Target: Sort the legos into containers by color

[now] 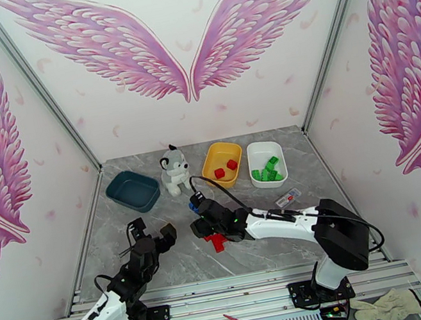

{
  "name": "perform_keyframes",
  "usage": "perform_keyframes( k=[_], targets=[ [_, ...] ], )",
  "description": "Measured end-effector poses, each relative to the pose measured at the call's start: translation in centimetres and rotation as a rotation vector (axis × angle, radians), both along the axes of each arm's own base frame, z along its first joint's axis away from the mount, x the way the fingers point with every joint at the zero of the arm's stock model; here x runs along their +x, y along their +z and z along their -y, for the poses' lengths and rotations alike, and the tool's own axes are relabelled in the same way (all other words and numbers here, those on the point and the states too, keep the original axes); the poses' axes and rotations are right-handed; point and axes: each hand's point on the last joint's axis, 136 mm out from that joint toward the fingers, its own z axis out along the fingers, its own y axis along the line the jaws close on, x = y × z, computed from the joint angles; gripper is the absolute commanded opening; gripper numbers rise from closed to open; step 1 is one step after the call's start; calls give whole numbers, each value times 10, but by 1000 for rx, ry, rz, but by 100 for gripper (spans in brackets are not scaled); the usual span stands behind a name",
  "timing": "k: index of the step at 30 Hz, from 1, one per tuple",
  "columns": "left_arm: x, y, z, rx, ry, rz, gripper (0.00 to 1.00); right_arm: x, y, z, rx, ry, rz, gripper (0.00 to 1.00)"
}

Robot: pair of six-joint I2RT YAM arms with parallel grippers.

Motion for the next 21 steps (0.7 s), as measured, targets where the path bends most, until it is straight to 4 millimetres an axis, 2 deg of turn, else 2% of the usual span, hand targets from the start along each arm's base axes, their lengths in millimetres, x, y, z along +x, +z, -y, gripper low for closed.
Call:
perform_keyframes(
  k=[4, 8, 15, 21],
  targets=[
    [-3, -19, -14, -57, 20, -48, 99, -5, -22, 2, -75, 6, -48, 63],
    [-6, -32, -18, -100, 13, -93, 99, -5, -35, -3, -123, 11, -71, 60],
    [-3, -31, -17, -172, -16, -101, 99, 1, -52, -7, -188, -3, -84, 59],
    [2, -34, -16, -216, -34, -119, 99, 5, -64, -10, -223, -8, -95, 52]
  ],
)
